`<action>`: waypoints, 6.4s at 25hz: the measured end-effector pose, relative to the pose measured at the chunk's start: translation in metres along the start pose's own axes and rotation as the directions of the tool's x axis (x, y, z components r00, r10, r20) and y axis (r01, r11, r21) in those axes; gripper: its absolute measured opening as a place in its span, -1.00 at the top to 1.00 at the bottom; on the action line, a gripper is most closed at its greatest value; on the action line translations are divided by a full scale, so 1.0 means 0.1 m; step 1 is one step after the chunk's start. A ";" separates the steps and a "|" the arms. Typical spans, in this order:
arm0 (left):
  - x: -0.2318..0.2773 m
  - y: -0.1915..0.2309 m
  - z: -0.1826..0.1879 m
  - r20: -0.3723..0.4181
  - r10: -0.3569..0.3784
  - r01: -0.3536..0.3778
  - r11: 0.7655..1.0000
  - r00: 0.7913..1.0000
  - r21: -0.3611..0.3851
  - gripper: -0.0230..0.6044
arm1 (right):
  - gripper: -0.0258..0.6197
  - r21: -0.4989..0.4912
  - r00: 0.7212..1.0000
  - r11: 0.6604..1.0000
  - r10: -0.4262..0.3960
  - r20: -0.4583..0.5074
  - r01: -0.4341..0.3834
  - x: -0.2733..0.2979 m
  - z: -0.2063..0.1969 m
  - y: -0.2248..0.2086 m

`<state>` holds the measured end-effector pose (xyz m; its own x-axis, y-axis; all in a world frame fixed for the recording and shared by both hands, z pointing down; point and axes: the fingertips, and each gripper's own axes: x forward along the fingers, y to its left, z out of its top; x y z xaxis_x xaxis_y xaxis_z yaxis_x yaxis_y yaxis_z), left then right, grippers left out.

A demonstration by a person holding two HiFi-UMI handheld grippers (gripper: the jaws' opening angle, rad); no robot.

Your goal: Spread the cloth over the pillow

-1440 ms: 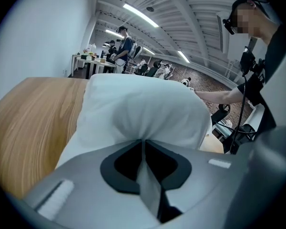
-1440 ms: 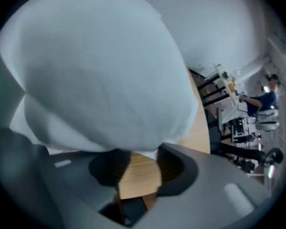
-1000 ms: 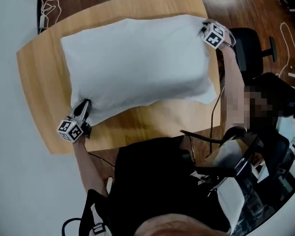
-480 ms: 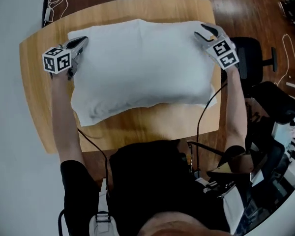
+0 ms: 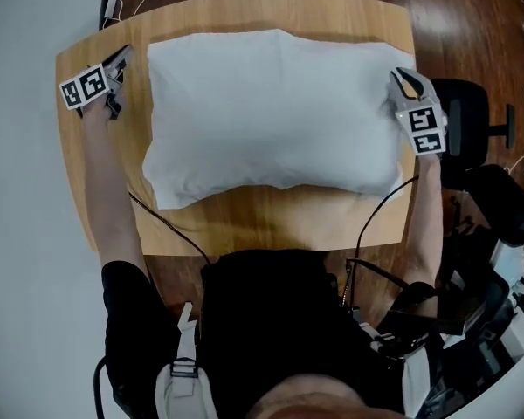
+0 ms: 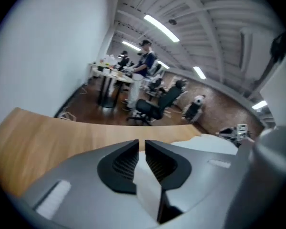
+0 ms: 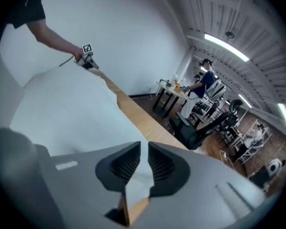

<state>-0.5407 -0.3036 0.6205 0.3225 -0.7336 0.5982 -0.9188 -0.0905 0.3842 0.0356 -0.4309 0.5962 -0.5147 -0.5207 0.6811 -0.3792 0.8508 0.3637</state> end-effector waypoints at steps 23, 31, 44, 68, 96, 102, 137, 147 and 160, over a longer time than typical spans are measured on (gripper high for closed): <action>-1.06 -0.47 -1.49 0.183 0.010 0.048 0.949 0.983 -0.312 0.73 | 0.89 -0.042 0.999 0.999 -0.027 0.031 0.028 -0.68 0.37 0.77; -1.55 -1.02 -2.79 0.132 -0.034 0.077 0.940 0.991 -0.333 0.82 | 0.89 0.347 0.988 0.930 -0.147 0.044 0.123 -1.99 -0.35 1.25; -1.76 -1.51 -3.14 0.089 -0.052 0.064 0.988 0.995 -0.140 0.93 | 0.51 0.527 0.954 0.826 -0.042 -0.297 0.200 -2.68 -2.21 2.76; -1.49 -1.86 -3.28 -0.083 0.185 -0.179 0.981 0.979 0.072 0.93 | 0.28 0.160 0.972 0.986 0.074 -0.225 -0.038 -1.61 -2.33 0.90; -2.10 -2.29 -3.51 -0.065 0.416 -0.421 0.900 0.907 -0.111 0.93 | 0.92 -0.509 0.939 0.835 0.028 -0.342 -0.211 0.95 -1.45 -0.42; -2.30 -2.40 -3.84 -0.109 0.443 -0.455 0.875 0.890 -0.166 0.93 | 0.68 -0.223 0.924 0.974 -0.051 -0.380 -0.038 0.82 -1.72 -0.94; -0.85 -3.48 -2.65 -0.032 0.039 -0.035 0.991 0.999 0.128 0.93 | 0.90 0.143 0.830 0.870 0.493 -0.261 -0.472 -1.95 -2.58 2.08; -1.20 -2.92 -3.07 -0.080 0.147 -0.143 0.988 0.986 0.053 0.93 | 0.40 0.255 0.938 0.947 0.255 -0.233 -0.194 -2.22 -2.69 1.55; -1.31 -2.12 -3.39 -0.242 0.073 -0.052 0.995 0.968 0.091 0.93 | 0.91 0.197 0.859 0.912 0.406 -0.313 -0.360 -1.08 -1.89 2.14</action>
<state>-0.3114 0.0402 0.6987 0.3002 -0.5534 0.7770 -0.9512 -0.1129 0.2871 0.1557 -0.1791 0.7202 -0.3558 -0.0791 0.9312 -0.3124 0.9491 -0.0387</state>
